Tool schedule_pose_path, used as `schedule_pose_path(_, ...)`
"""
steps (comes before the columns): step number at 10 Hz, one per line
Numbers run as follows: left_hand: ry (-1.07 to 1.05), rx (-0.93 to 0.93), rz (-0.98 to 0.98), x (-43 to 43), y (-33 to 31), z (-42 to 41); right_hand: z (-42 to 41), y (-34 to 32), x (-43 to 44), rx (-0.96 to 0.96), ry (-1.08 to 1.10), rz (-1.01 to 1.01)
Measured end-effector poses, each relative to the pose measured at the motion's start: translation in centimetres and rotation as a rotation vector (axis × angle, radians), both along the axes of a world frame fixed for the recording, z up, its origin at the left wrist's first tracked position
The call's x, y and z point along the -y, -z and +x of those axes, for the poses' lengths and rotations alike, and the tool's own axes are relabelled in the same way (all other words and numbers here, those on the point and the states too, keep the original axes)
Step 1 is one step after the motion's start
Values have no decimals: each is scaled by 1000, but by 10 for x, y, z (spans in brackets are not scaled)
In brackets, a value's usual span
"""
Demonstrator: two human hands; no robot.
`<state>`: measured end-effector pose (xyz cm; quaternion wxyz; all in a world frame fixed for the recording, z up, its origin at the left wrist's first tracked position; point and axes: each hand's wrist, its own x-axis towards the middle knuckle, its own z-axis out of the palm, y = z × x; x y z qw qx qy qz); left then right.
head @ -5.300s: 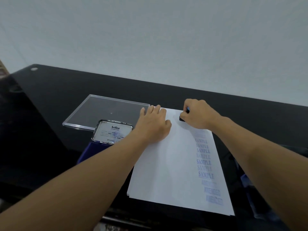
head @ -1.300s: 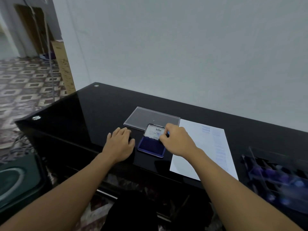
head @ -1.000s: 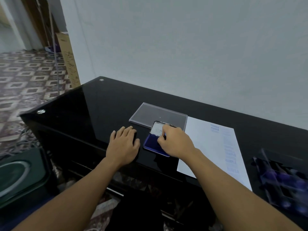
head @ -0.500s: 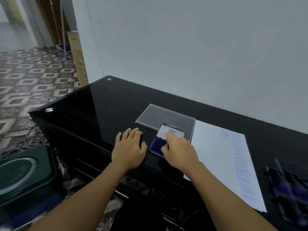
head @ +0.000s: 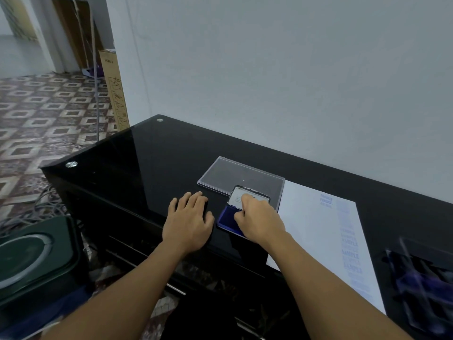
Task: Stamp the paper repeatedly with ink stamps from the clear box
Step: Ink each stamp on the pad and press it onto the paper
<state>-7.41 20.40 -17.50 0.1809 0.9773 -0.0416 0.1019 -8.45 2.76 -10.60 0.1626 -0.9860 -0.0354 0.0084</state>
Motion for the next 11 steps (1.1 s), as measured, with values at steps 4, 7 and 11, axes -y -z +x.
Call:
schedule_pose_path(4,-3,-3,2,0,1,0,-10,3,-2,30,-7,2)
schedule_pose_path(7,-1,-5,12,0,2,1,-2,-1,-2,-15,25,32)
schedule_pose_path(11,-1,-3,17,0,2,1,-13,1,-5,38,24,16)
